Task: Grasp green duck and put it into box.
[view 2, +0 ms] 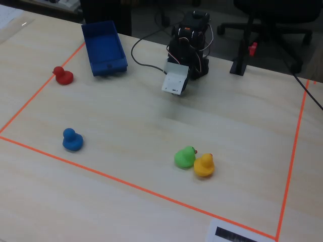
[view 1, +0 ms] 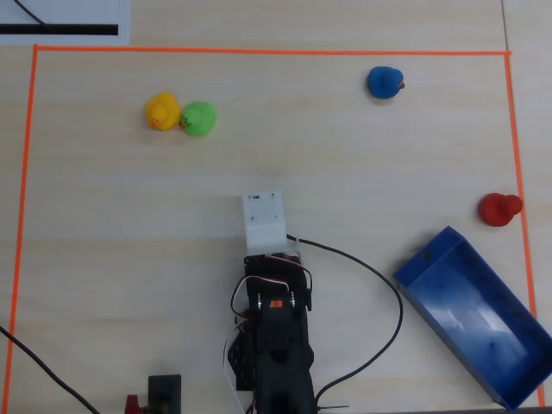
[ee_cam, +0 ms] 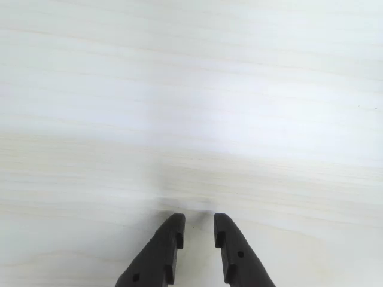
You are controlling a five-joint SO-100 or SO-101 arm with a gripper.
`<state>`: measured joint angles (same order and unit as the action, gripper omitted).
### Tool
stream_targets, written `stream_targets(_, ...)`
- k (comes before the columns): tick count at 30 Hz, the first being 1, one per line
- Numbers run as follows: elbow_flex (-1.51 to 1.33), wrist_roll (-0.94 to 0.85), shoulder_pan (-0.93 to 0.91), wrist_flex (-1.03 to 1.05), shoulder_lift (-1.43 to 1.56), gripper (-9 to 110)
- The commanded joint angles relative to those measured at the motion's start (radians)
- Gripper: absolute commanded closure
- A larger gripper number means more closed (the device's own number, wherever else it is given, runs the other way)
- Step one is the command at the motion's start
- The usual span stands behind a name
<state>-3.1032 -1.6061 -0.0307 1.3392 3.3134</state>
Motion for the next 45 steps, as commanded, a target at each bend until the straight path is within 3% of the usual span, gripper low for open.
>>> stream_targets(1,-0.008,0.002,-0.011,0.009,-0.002,98)
stream_targets(18,-0.008,0.002,-0.015,0.009,-0.002,93)
stream_targets(23,0.029,-0.011,-0.078,-0.071,-0.147,101)
stream_targets(30,0.364,-0.012,-0.043,-0.258,-0.411,101)
stream_targets(36,0.885,-0.011,0.037,-0.189,-0.862,101)
stream_targets(40,1.121,-0.002,0.091,-0.212,-1.104,92)
stream_targets(45,1.112,0.006,0.097,-0.453,-1.258,61)
